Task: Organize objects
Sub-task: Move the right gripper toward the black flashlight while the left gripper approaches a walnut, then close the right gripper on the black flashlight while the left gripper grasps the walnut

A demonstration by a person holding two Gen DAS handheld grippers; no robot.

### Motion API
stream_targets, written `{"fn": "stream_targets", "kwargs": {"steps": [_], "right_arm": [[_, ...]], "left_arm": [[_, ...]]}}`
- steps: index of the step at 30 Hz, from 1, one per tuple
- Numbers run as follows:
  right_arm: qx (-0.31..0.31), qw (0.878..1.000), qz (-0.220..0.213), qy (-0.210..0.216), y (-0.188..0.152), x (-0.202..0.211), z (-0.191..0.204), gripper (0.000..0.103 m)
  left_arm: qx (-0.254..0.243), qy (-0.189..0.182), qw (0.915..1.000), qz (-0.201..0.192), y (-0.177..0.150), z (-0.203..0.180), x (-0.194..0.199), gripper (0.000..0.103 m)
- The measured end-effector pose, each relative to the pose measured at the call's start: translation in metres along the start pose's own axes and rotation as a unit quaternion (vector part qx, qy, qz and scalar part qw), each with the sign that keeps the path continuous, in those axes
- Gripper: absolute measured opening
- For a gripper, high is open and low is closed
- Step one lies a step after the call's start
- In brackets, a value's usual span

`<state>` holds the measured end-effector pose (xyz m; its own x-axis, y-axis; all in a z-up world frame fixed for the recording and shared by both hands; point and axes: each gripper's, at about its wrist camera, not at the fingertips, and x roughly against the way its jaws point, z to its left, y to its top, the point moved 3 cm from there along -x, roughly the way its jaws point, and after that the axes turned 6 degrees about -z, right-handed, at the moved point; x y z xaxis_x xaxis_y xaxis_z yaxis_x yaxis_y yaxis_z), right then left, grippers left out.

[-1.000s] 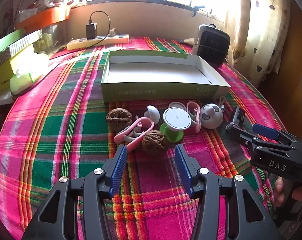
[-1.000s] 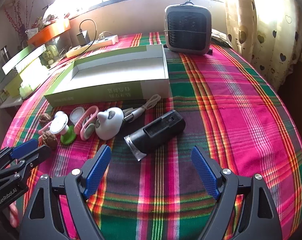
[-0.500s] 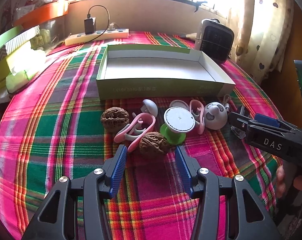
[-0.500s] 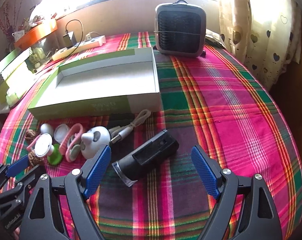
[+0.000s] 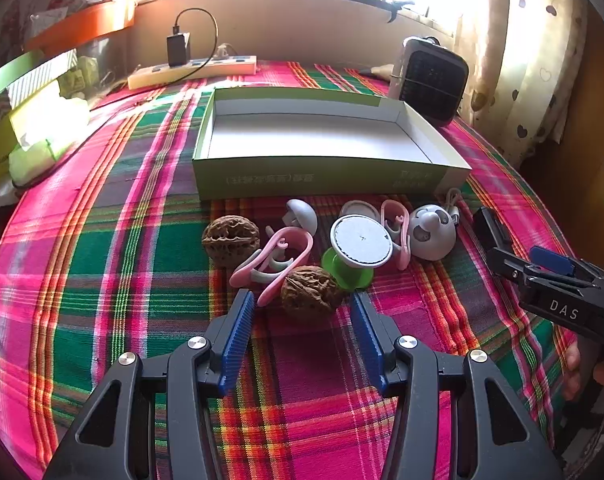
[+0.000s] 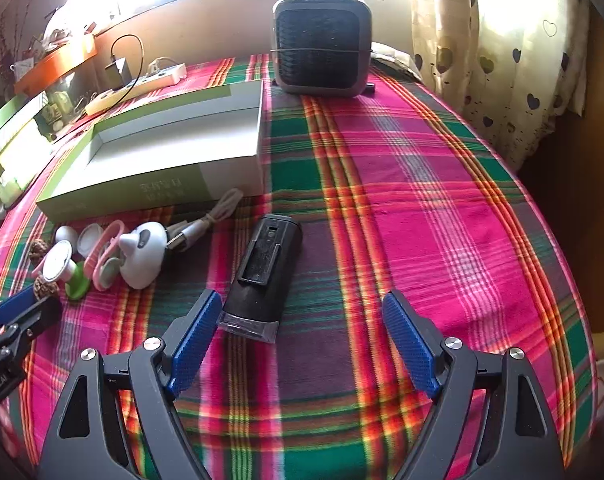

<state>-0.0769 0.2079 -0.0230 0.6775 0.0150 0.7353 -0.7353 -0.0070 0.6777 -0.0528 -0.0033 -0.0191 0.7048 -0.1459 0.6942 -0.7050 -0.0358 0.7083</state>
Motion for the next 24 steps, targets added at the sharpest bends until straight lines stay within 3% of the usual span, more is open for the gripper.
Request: {"fn": "stream_targets", "kwargs": {"steps": [9, 19, 24], "right_arm": [[0.027, 1.0, 0.001, 0.007, 0.003, -0.005, 0.002, 0.07], [0.045, 0.998, -0.005, 0.035, 0.008, -0.009, 0.01, 0.045], [0.045, 0.998, -0.006, 0.042, 0.009, -0.009, 0.009, 0.034]], "left_arm": [[0.008, 0.005, 1.0, 0.002, 0.0, 0.004, 0.001, 0.048], [0.019, 0.017, 0.9997, 0.004, 0.004, 0.003, -0.002, 0.047], [0.02, 0.02, 0.9996, 0.003, 0.004, 0.001, -0.003, 0.04]]}}
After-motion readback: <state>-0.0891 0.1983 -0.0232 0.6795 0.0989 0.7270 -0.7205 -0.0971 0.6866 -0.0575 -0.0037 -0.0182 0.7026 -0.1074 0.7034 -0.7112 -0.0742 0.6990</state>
